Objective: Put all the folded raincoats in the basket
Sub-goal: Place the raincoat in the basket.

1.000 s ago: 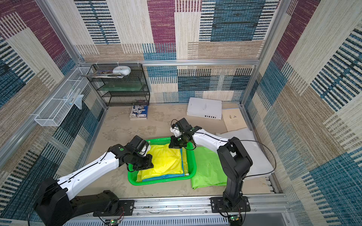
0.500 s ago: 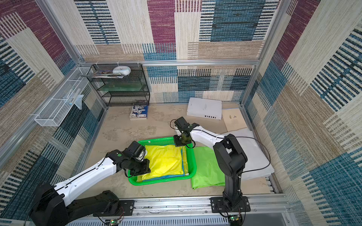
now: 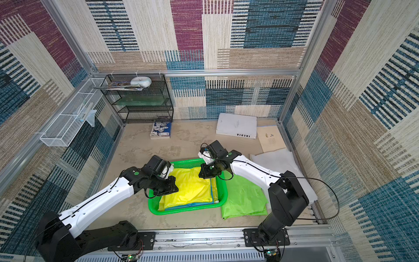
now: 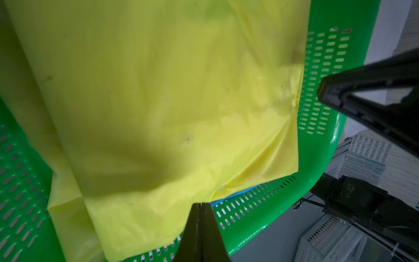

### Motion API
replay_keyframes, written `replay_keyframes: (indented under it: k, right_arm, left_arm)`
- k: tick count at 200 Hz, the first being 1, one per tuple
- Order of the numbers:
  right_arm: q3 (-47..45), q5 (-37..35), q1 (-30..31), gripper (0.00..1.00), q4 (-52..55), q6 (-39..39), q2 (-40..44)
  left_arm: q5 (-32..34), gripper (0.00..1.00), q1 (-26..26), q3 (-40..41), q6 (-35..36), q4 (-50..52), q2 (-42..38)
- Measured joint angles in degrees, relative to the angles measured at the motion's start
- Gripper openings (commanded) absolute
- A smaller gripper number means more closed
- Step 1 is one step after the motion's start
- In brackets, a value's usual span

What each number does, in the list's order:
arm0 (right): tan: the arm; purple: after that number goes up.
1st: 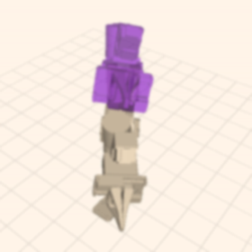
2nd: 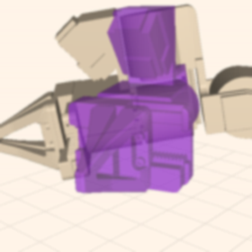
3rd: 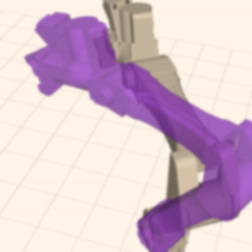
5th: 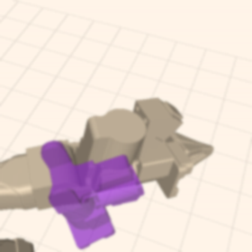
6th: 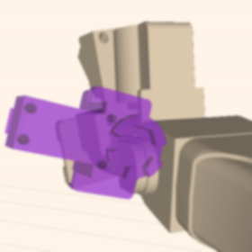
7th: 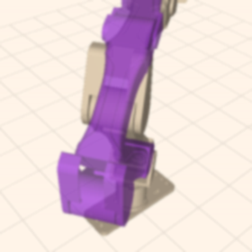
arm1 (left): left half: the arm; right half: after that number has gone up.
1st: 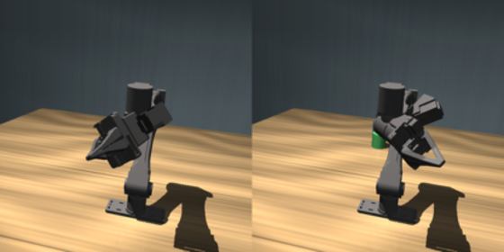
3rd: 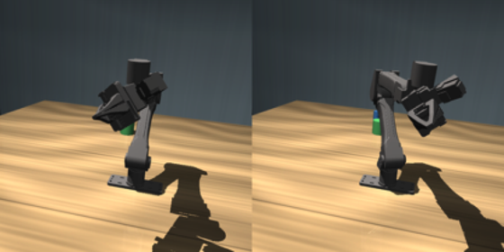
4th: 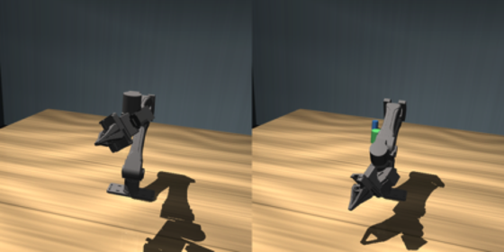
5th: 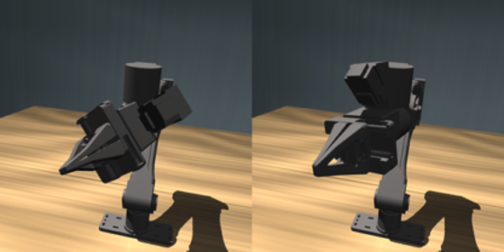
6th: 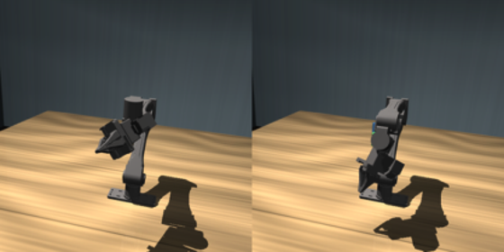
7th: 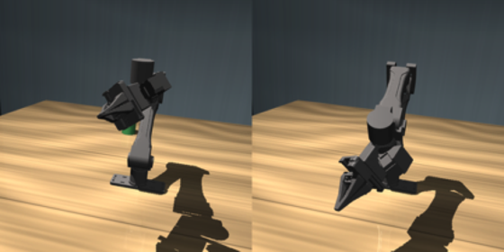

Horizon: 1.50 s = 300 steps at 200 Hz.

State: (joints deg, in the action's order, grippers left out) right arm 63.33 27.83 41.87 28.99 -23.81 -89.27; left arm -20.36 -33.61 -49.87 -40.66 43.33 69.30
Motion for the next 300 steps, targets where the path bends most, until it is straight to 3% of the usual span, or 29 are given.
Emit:
replay_keyframes:
  k: [63, 143, 171, 184, 192, 205, 237, 274, 300]
  right_arm:
    - [-10.2, 5.9, 3.3, 0.1, 3.4, 1.7, 4.0]
    - [-4.5, -8.4, 3.4, 0.11, 13.5, 5.9, 0.5]
    - [-2.3, -9.6, 3.4, 0.13, 15.2, 7.0, 1.7]
    - [-0.5, -9.6, 3.4, 0.21, 15.3, 6.9, 2.4]
    - [1.4, -10.0, 3.4, 0.35, 15.3, 6.9, 2.5]
    - [4.8, -11.5, 3.1, 0.47, 15.2, 6.8, 2.5]
    - [10.1, -19.0, 0.5, 0.62, 15.2, 5.4, 2.5]
    - [7.6, -28.3, -4.0, 0.63, 17.2, 3.8, 3.7]
    - [2.8, -29.5, -4.7, 0.6, 17.8, 2.9, 4.3]
  left_arm:
    - [1.1, 0.0, 0.0, 3.7, -0.5, -1.4, 1.6]
    - [4.4, 0.0, 0.0, 4.9, -0.7, 0.4, 1.2]
    - [5.2, 0.0, 0.0, 2.9, -0.6, 1.7, 0.4]
    - [5.4, 0.0, 0.0, 0.8, -0.6, 2.6, -0.3]
    - [5.4, 0.05, 0.0, -0.6, -0.6, 3.1, -0.8]
    - [5.9, 0.15, 0.0, -2.8, -0.7, 3.7, -1.8]
    - [7.4, 0.53, 0.0, -7.4, -0.6, 5.1, -3.4]
    - [8.5, 0.55, 0.0, -8.6, -0.4, 6.6, -3.8]
    - [8.6, 0.55, 0.0, -8.0, -0.4, 6.8, -4.0]
